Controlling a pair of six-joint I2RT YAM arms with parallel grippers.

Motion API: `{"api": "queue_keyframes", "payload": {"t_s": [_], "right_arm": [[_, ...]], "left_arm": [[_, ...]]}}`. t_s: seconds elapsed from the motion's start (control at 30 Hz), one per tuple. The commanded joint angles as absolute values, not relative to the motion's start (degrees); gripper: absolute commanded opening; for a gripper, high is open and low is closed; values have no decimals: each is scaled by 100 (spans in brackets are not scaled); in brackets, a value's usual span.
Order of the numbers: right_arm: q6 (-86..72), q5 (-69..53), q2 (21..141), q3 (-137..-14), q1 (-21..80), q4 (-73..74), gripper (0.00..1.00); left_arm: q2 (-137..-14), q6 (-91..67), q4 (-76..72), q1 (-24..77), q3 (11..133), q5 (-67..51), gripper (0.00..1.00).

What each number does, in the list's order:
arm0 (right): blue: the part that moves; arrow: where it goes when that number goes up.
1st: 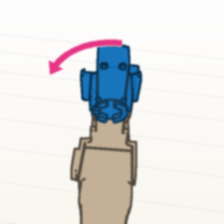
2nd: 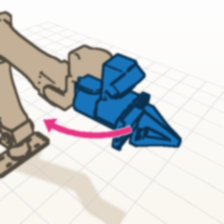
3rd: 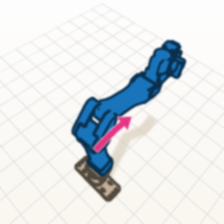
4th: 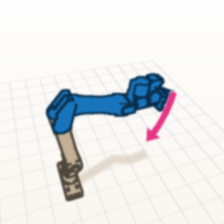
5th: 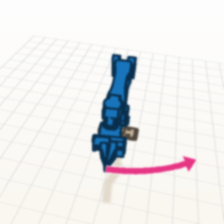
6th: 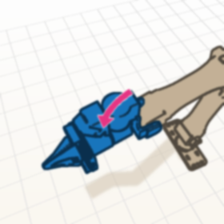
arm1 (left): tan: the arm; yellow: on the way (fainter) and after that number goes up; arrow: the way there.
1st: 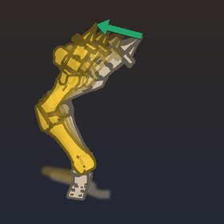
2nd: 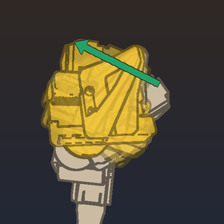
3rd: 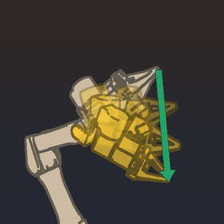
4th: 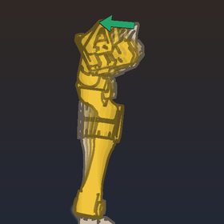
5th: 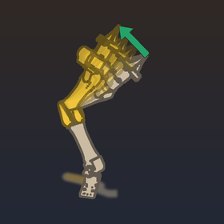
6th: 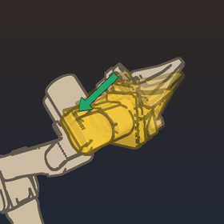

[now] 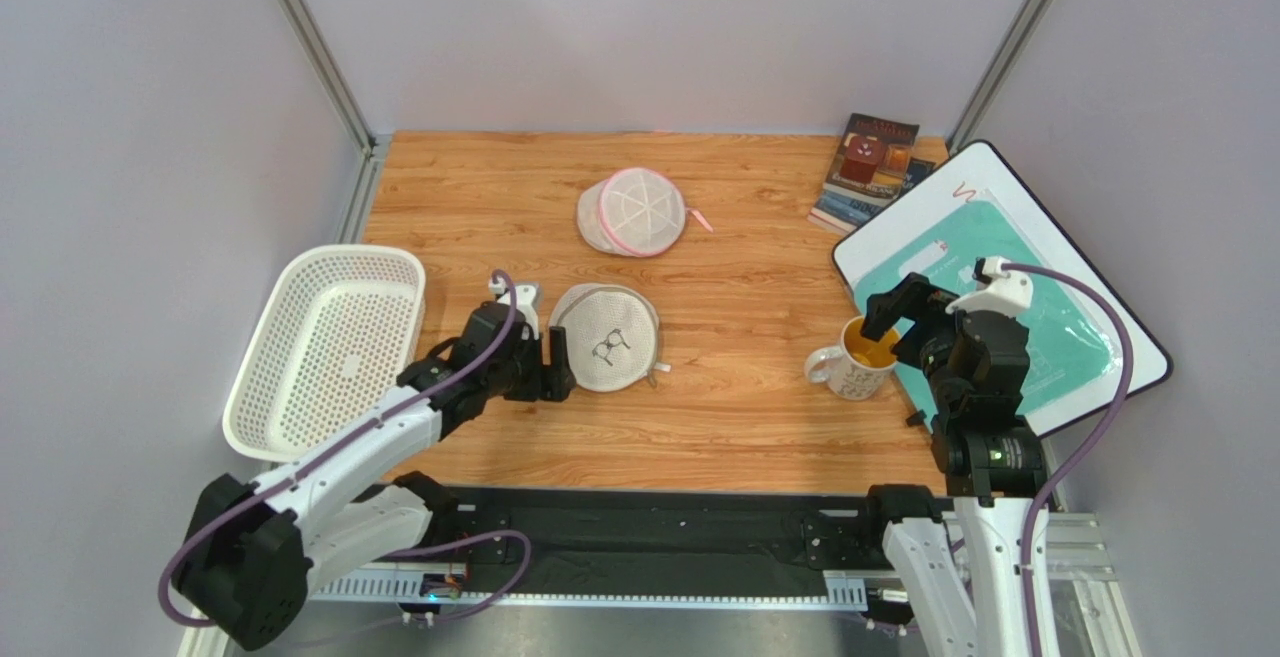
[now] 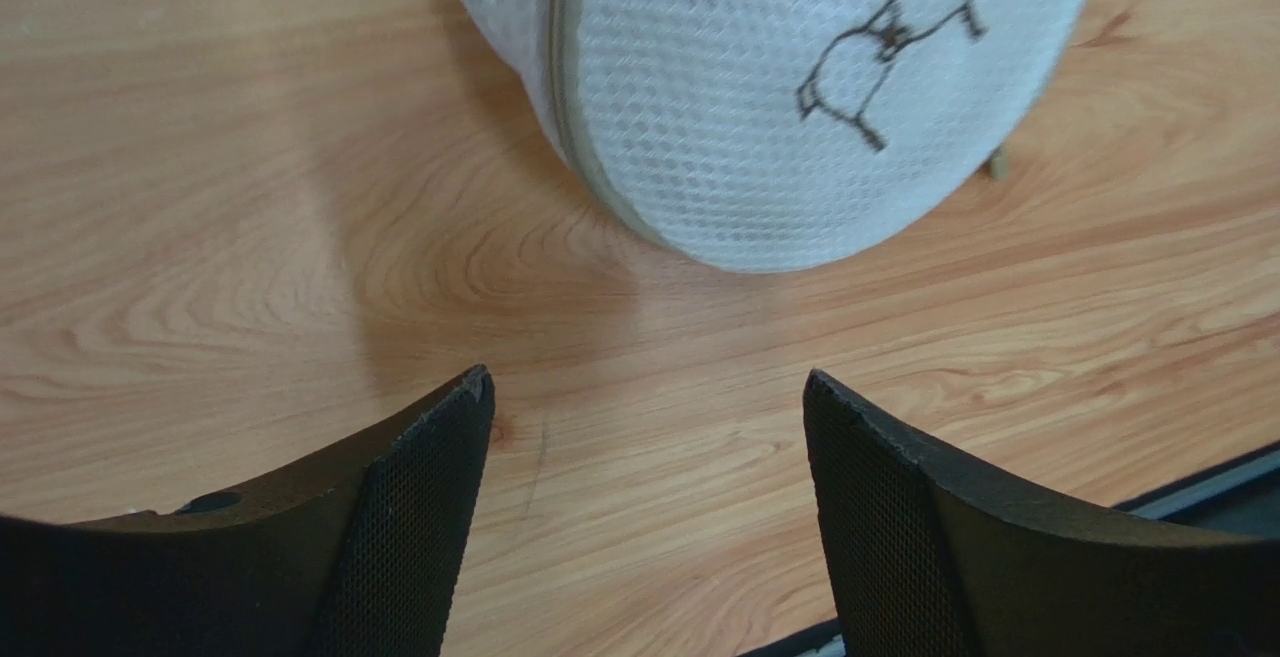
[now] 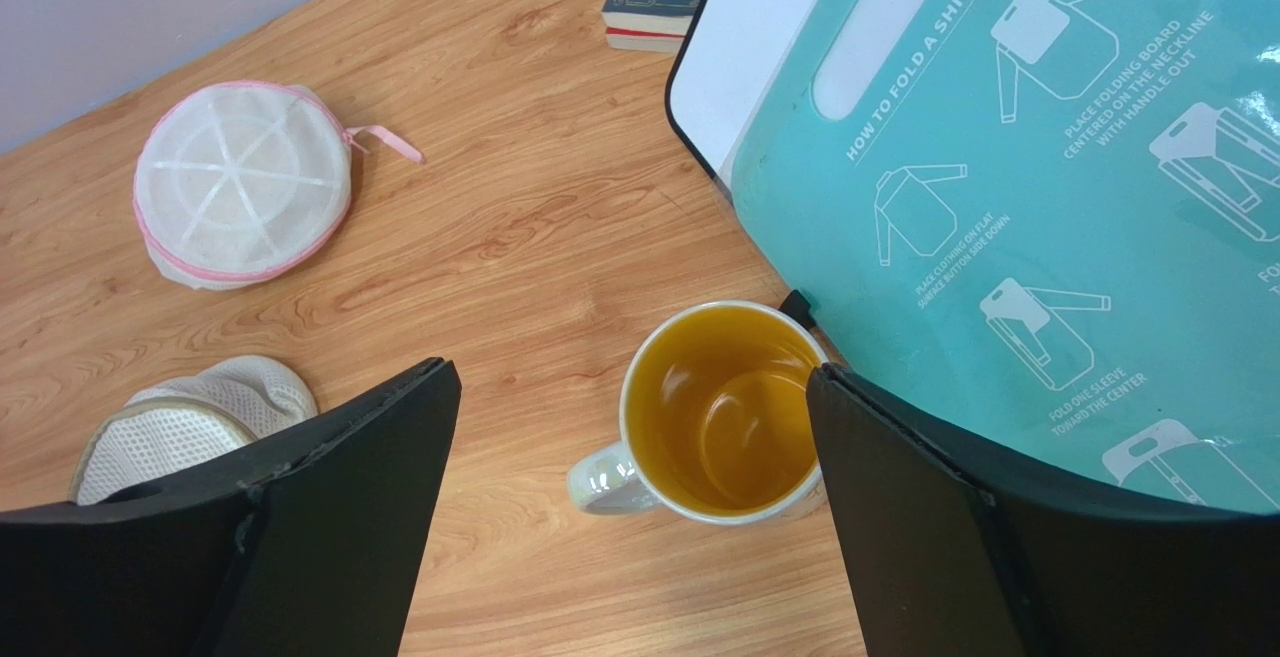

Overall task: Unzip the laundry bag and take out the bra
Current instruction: Pick up the laundry bag at the center of the board.

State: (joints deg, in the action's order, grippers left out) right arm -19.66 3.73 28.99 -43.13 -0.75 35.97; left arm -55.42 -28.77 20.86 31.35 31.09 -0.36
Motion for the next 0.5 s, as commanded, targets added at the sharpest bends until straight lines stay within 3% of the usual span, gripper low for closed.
{"api": "queue_keyframes", "payload": {"t_s": [0.0, 0.17, 0.47], "right_arm": [[-1916, 167, 2856, -4448, -44, 3516, 93], [-1899, 88, 2935, -4447, -44, 3481, 93], [-1714, -1291, 3357, -4482, -35, 3024, 88]], "left_arm": [[-5826, -3392, 786, 3033, 2875, -130, 84], [-6362, -3603, 35, 2857, 2733, -659, 85], [-7137, -3656, -404, 2567, 2804, -677, 84]]}}
